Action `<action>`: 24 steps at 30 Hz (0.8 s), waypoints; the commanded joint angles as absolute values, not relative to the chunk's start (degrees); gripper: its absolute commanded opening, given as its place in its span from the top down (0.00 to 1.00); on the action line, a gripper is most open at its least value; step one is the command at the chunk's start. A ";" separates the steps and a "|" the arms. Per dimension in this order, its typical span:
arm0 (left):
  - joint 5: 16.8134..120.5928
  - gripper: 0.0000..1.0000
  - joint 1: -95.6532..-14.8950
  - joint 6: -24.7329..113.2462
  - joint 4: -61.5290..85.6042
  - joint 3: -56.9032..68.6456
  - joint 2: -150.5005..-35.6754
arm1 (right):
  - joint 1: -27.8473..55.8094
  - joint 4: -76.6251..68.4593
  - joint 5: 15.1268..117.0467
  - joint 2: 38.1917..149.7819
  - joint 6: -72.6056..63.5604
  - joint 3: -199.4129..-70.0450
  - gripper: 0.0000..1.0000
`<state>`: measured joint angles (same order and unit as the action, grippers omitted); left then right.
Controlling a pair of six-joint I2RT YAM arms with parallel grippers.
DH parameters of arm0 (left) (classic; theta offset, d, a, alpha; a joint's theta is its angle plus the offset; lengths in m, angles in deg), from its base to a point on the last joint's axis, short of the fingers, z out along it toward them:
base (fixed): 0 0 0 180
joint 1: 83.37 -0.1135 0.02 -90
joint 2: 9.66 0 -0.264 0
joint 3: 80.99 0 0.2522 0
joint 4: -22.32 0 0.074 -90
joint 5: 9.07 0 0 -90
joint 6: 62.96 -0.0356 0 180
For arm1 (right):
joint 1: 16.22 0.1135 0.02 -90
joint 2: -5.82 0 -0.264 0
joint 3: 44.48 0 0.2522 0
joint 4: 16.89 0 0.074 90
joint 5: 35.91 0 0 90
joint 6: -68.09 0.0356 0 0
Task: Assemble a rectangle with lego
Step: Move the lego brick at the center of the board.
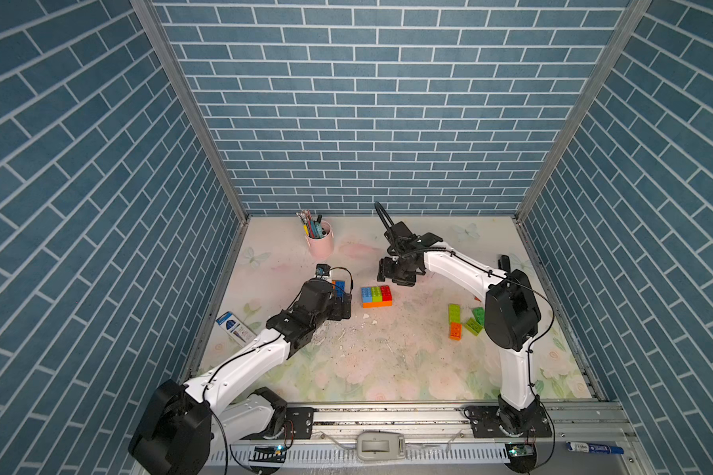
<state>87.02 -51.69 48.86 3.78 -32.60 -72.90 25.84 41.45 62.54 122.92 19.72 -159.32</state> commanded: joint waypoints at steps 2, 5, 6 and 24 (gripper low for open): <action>86.72 0.06 -52.07 50.11 4.69 -34.10 -72.44 | 27.91 43.31 62.66 124.35 17.98 -161.18 0.37; 86.93 0.06 -52.07 50.37 4.58 -34.50 -71.72 | 28.54 42.31 63.68 125.97 18.54 -162.36 0.41; 87.00 0.06 -52.05 50.33 4.43 -34.54 -71.55 | 28.78 42.22 63.84 126.54 18.54 -162.94 0.41; 87.24 0.06 -52.08 50.23 4.67 -35.51 -70.75 | 30.62 40.43 65.25 129.64 19.14 -161.40 0.42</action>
<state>87.06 -51.69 50.19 4.35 -34.55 -71.57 30.00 40.44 64.87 129.43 19.17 -162.40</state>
